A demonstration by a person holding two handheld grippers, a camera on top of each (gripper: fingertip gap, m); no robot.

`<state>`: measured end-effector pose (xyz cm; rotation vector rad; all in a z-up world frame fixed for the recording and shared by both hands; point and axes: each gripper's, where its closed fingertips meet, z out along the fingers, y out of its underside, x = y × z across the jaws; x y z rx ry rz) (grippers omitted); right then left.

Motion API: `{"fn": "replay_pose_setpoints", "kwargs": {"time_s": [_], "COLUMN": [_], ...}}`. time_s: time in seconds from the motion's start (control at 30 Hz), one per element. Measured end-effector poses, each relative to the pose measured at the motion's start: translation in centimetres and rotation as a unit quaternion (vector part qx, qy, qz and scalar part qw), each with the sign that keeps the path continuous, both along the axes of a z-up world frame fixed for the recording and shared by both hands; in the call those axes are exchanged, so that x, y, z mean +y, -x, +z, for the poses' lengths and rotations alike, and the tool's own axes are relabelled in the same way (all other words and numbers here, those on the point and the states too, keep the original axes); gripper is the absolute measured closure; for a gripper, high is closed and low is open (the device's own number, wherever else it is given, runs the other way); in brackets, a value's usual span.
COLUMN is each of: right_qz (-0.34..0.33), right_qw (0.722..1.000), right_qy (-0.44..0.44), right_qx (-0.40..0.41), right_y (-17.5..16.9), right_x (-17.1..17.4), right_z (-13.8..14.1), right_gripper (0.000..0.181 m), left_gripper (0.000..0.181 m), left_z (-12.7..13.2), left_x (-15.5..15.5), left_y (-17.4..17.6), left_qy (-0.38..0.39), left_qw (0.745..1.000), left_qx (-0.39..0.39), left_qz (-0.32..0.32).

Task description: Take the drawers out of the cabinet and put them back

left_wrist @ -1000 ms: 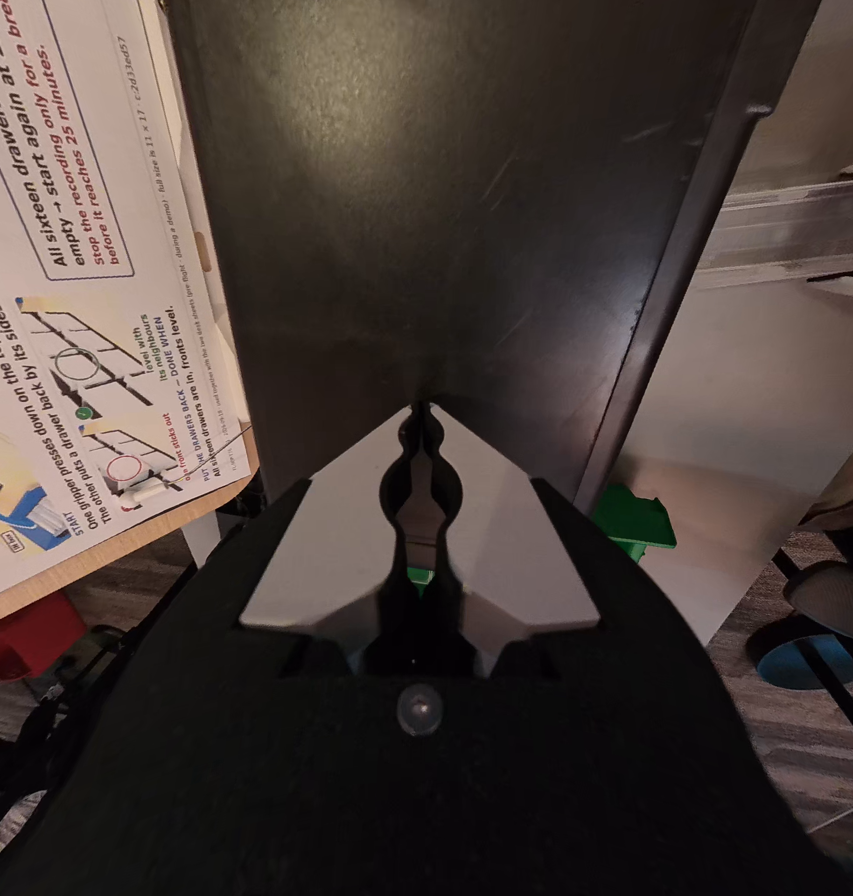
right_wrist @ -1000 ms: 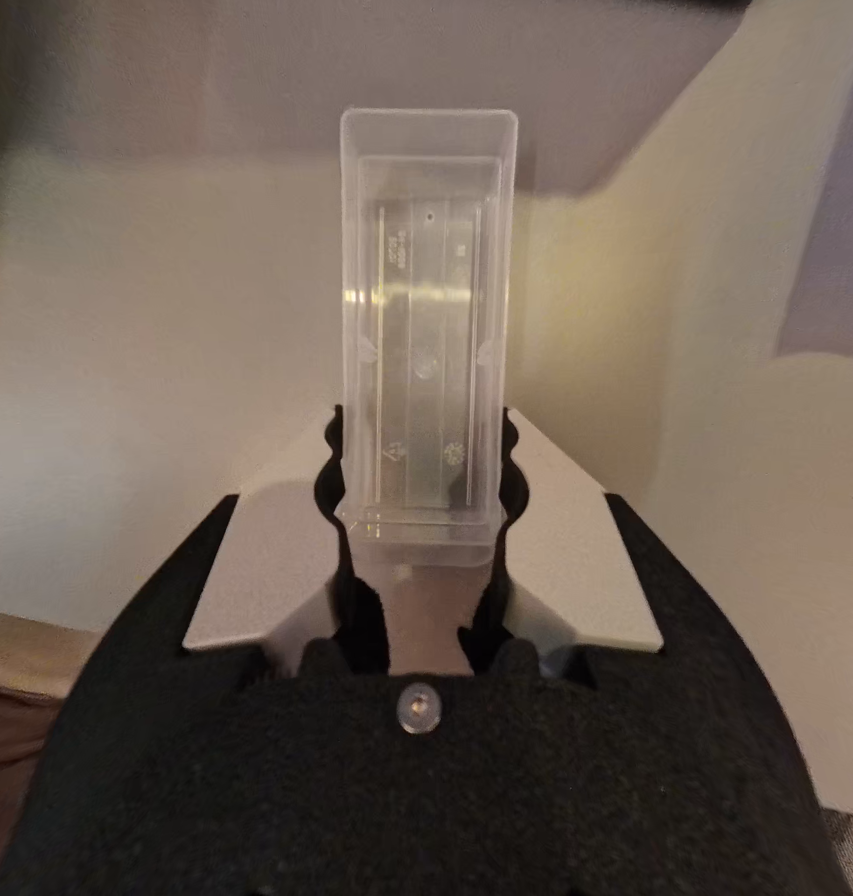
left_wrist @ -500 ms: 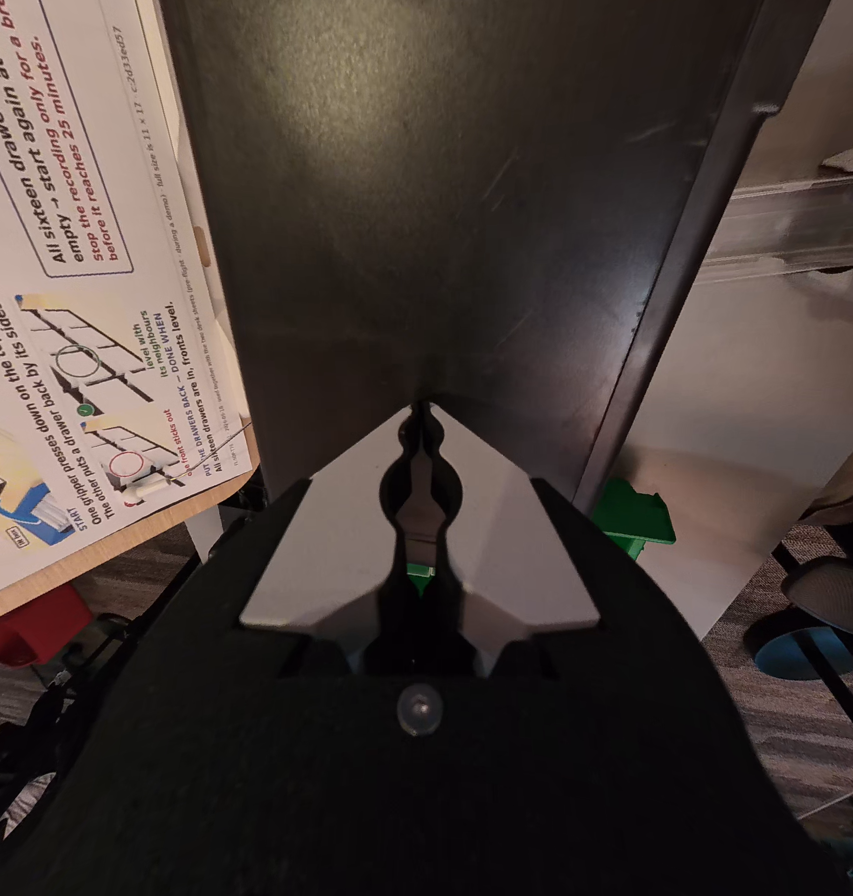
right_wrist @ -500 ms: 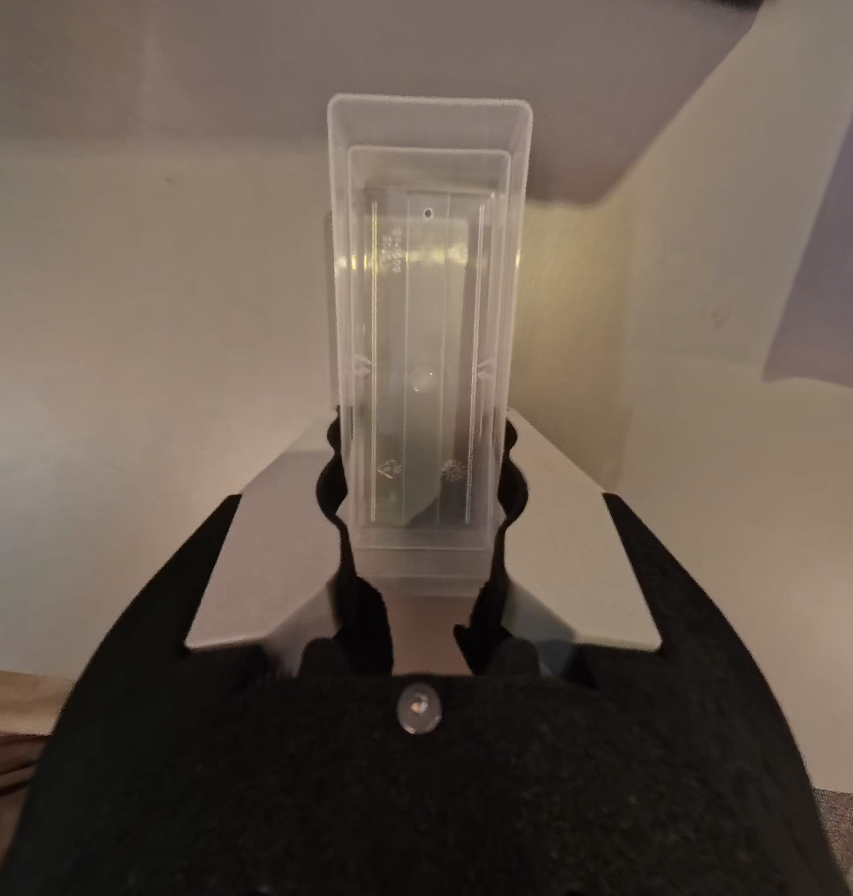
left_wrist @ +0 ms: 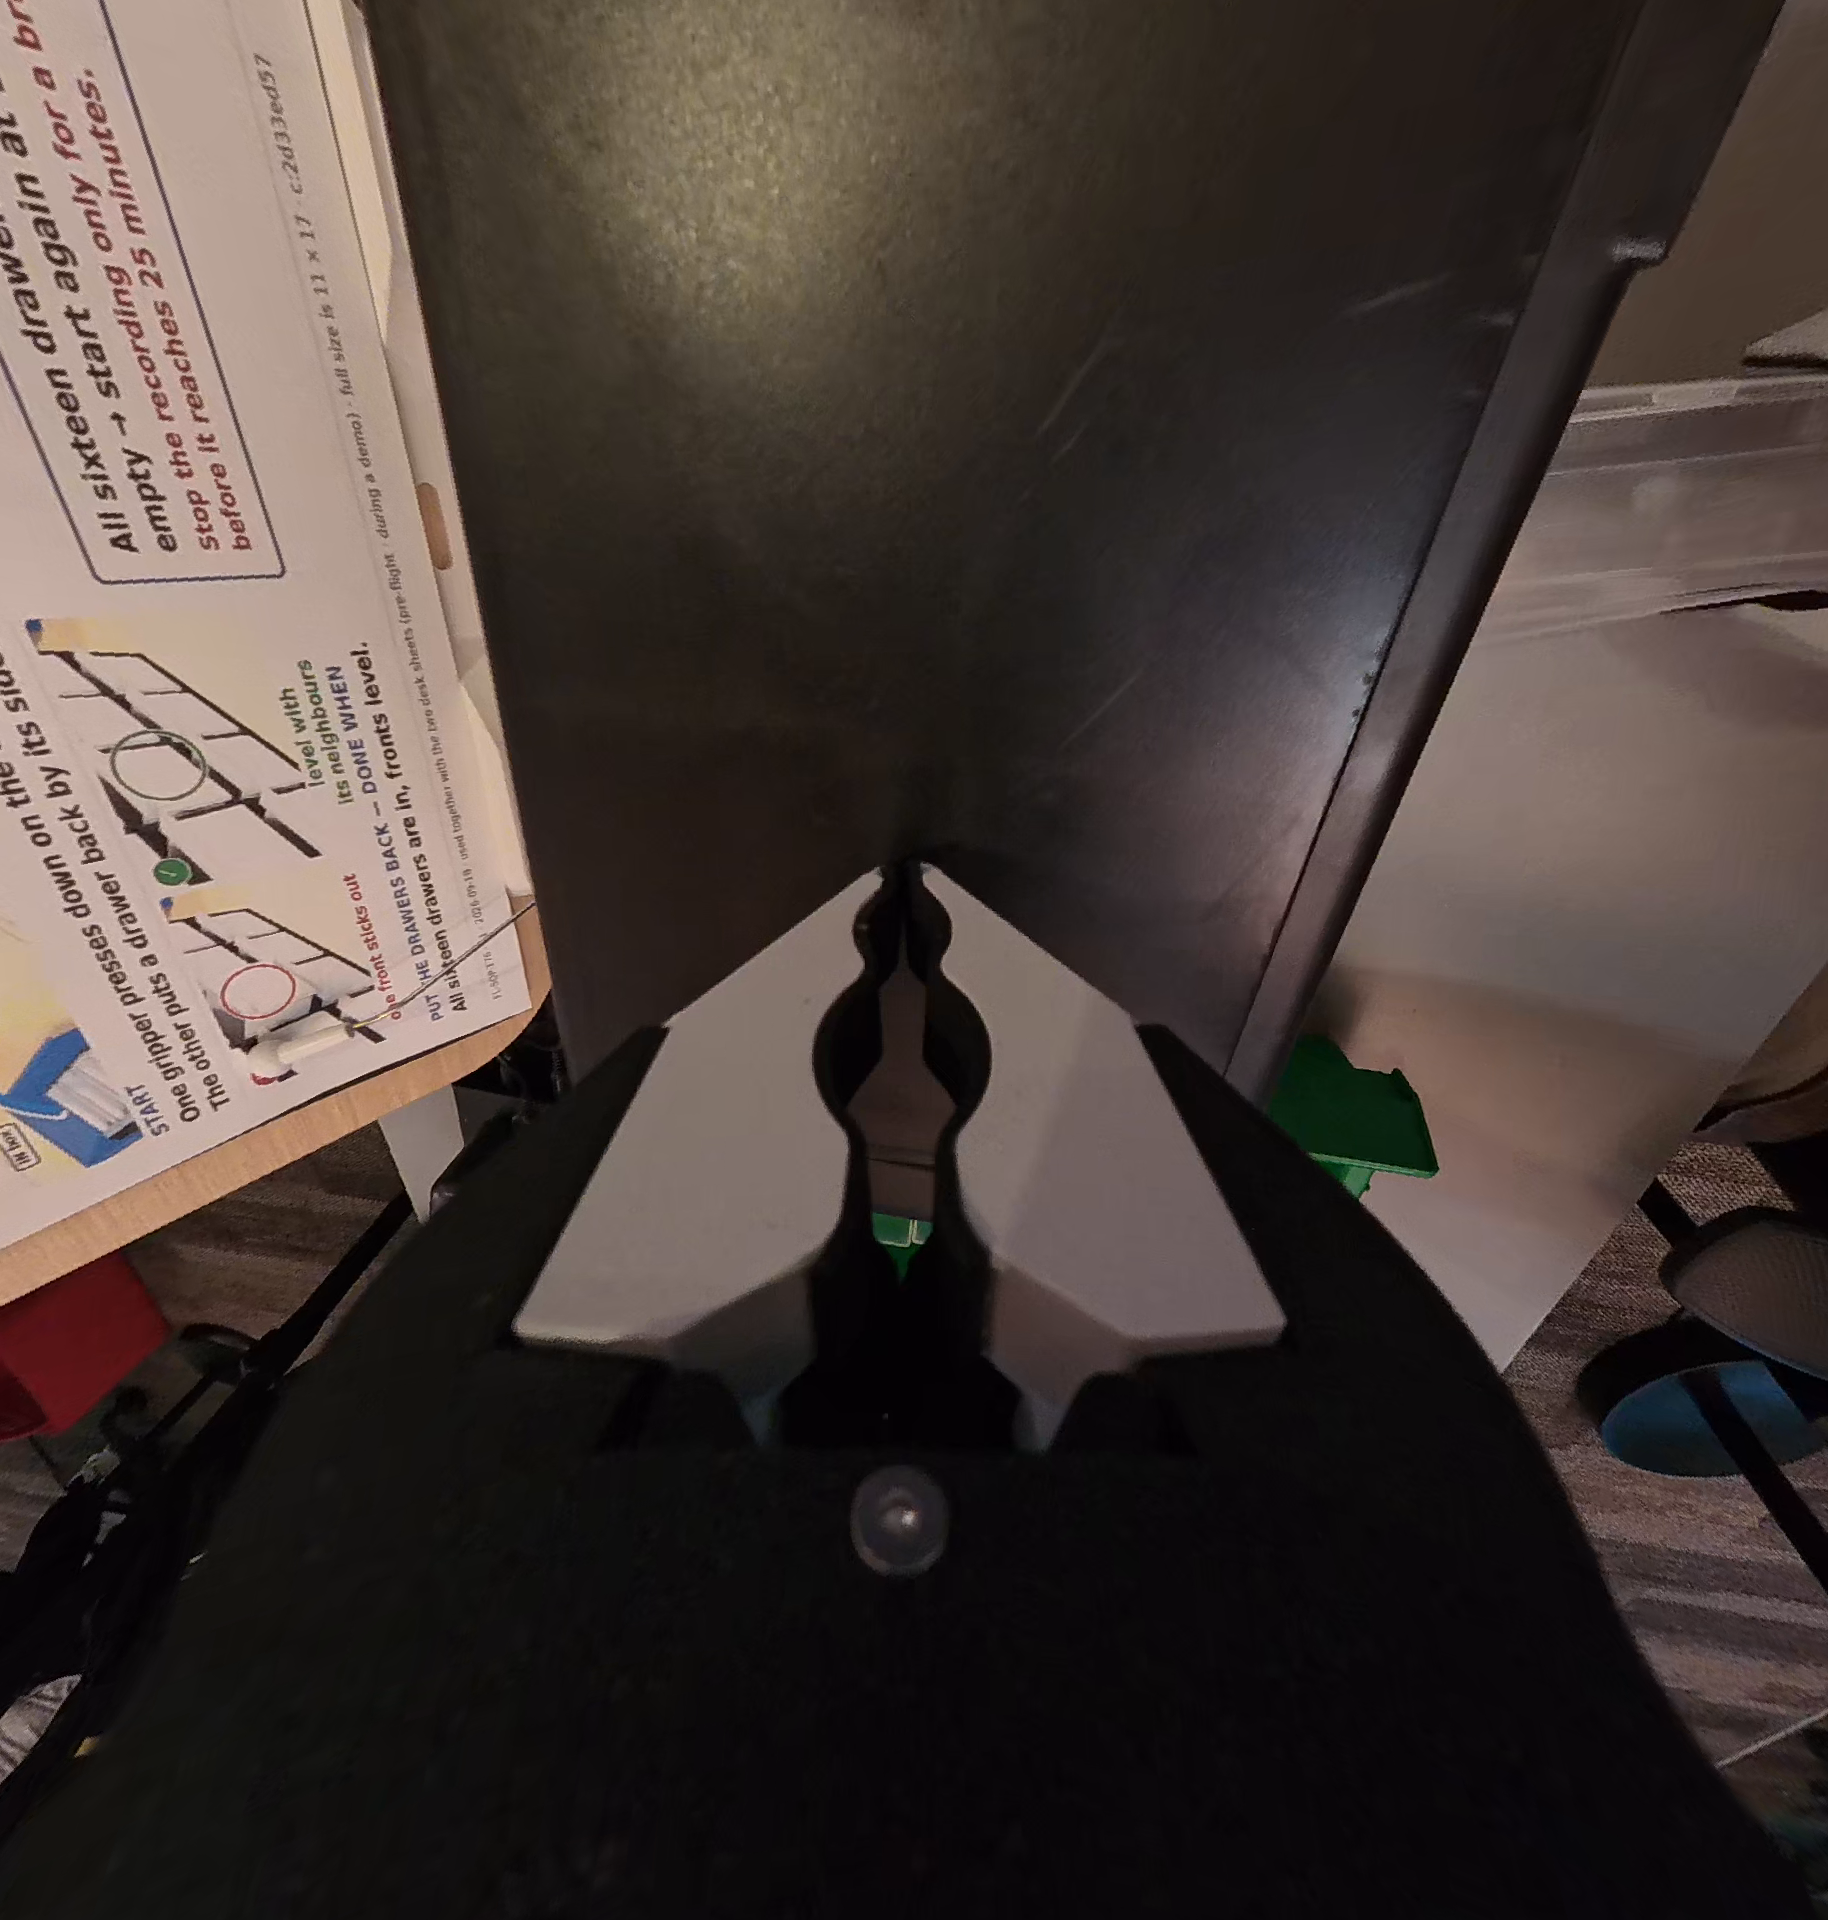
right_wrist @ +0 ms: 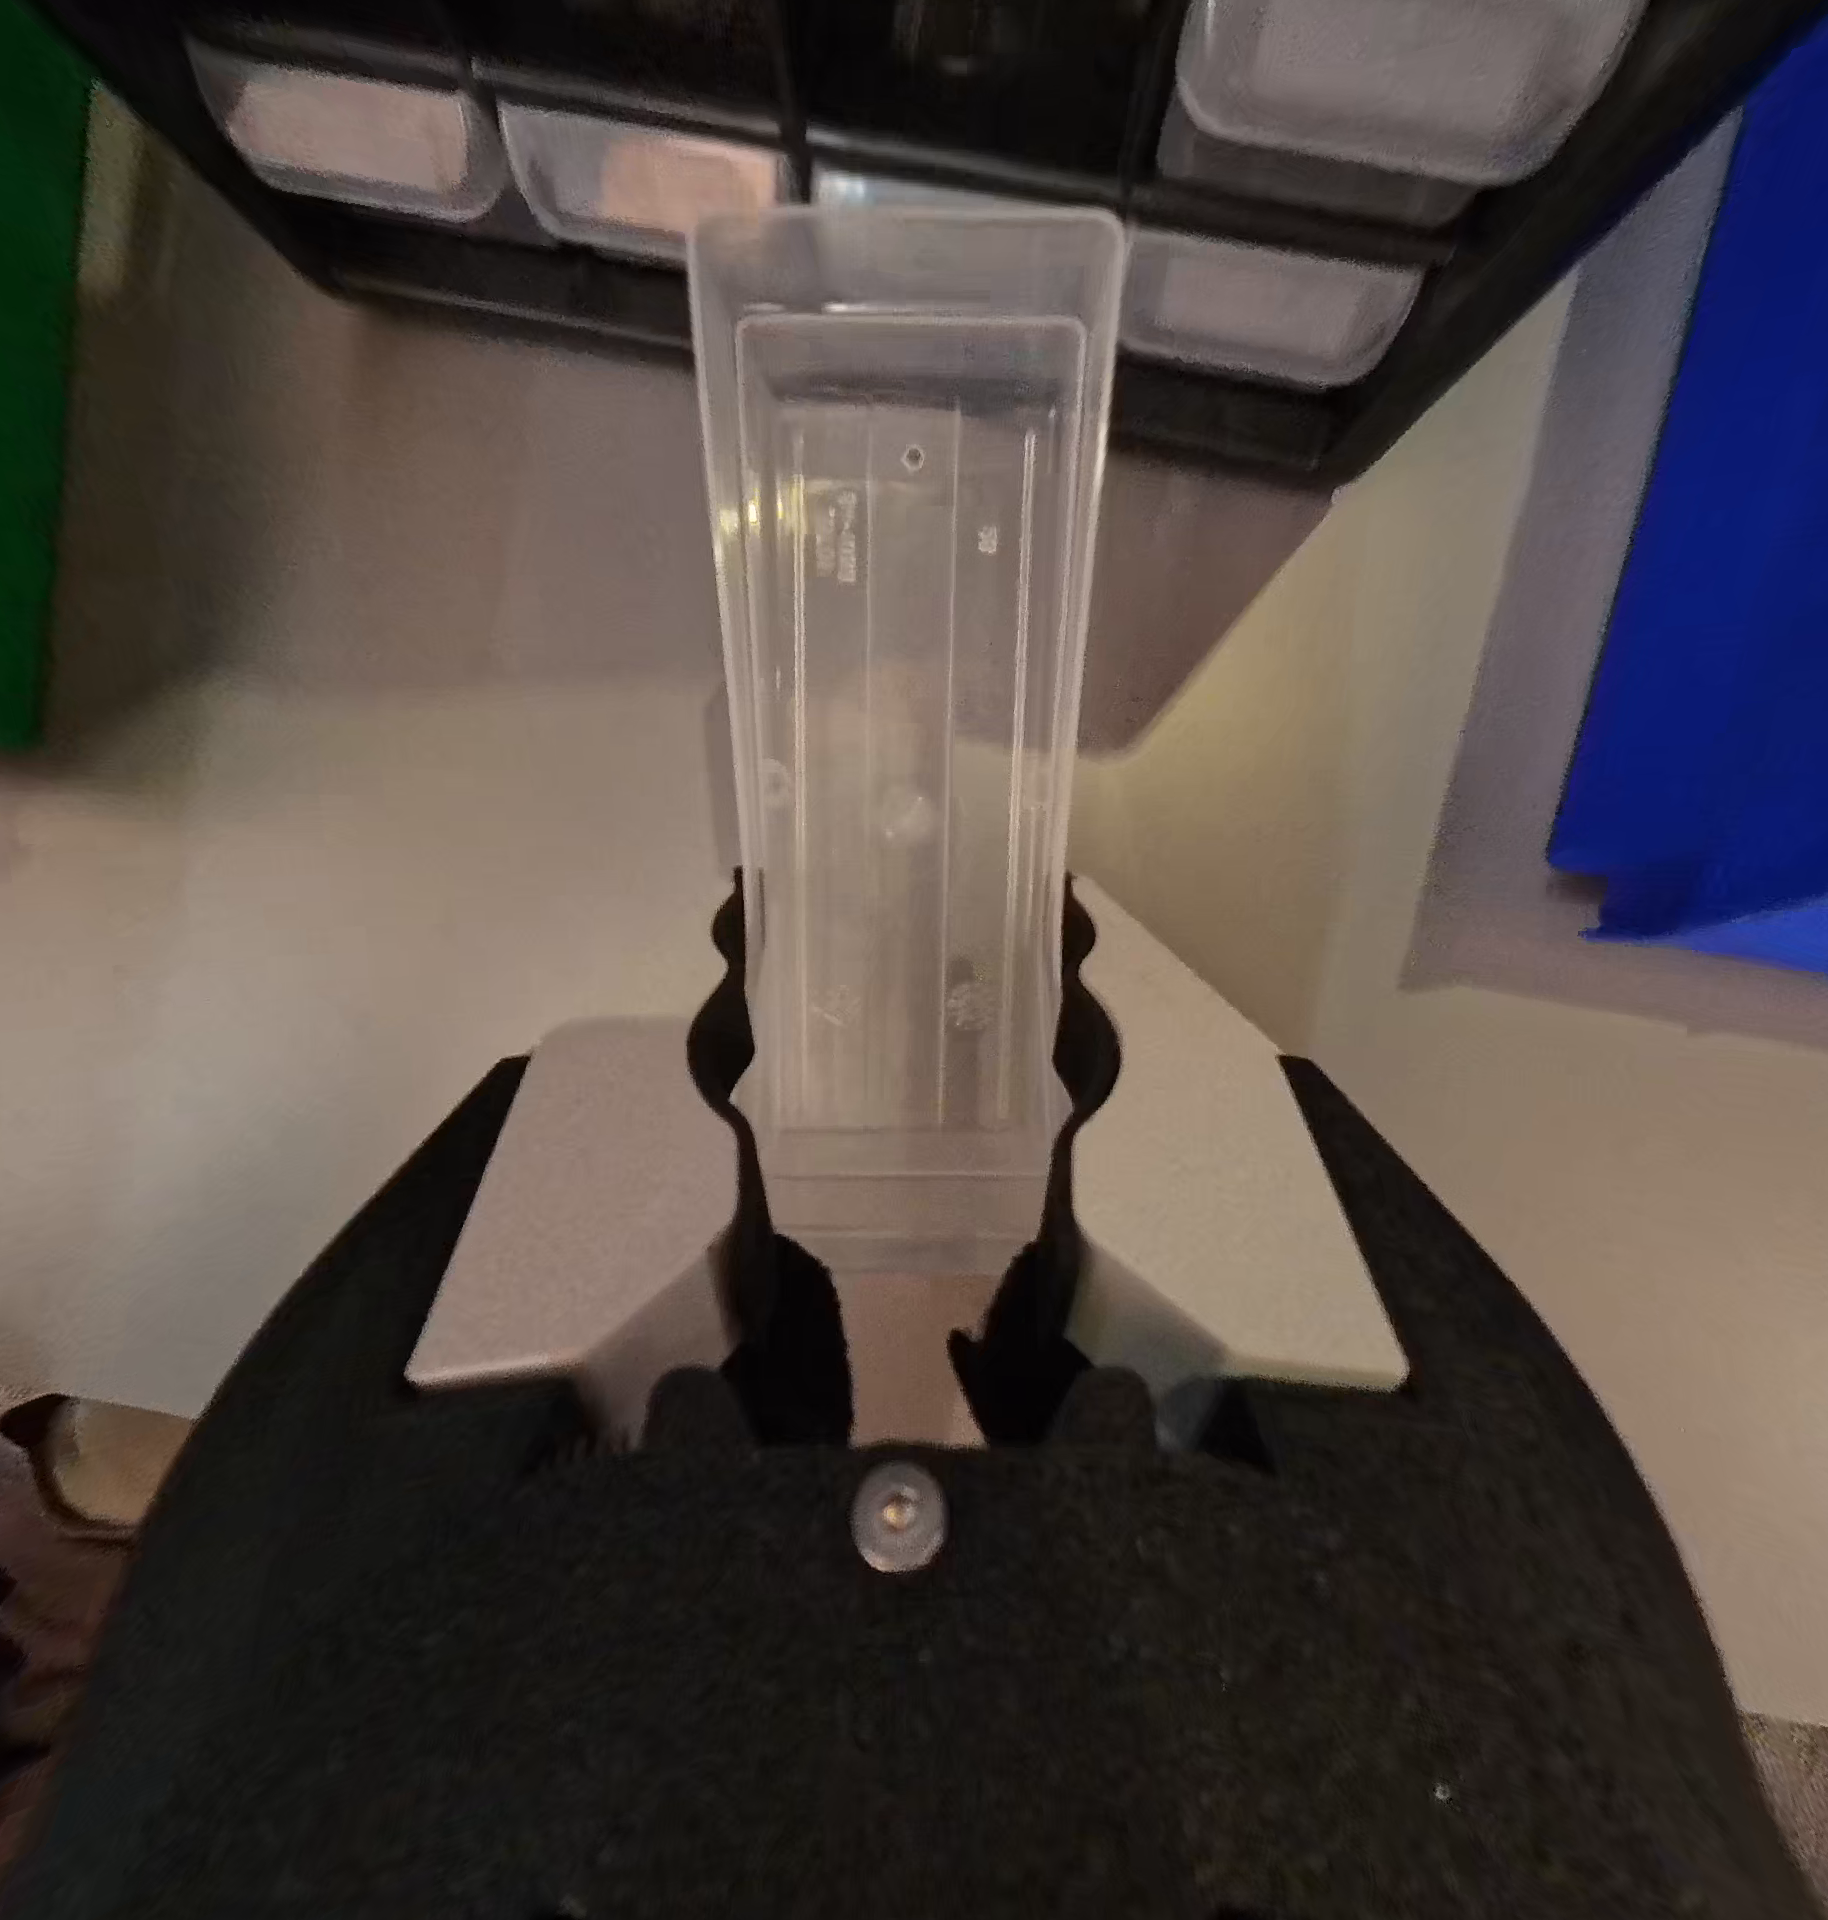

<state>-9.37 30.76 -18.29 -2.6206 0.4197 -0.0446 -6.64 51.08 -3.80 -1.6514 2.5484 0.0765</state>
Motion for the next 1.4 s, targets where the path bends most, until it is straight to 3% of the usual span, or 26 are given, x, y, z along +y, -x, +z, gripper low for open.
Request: {"fn": "replay_pose_setpoints", "kwargs": {"time_s": [0.17,0.43,1.13,1.4], "right_qz": [0.002,-0.015,-0.027,-0.031], "right_qw": [0.999,0.998,0.992,0.994], "right_qy": [0.045,0.042,0.097,0.08], "right_qx": [0.015,0.034,0.073,0.065], "right_y": [-0.7,-1.2,-0.9,-1.1], "right_x": [1.9,3.4,3.4,3.7], "right_z": [-0.1,-0.3,0.1,0.7], "right_gripper": [0.125,0.125,0.123,0.123], "left_gripper": [0.181,0.181,0.181,0.181], "left_z": [0.0,0.0,0.0,0.0], "left_x": [0.0,0.0,0.0,0.0], "left_y": [0.0,0.0,0.0,0.0], "left_qy": [-0.004,0.001,-0.002,0.005], "left_qw": [1.0,1.0,1.0,1.0], "left_qx": [0.008,0.004,0.006,0.001], "left_qz": [-0.001,-0.001,-0.002,0.001]}}
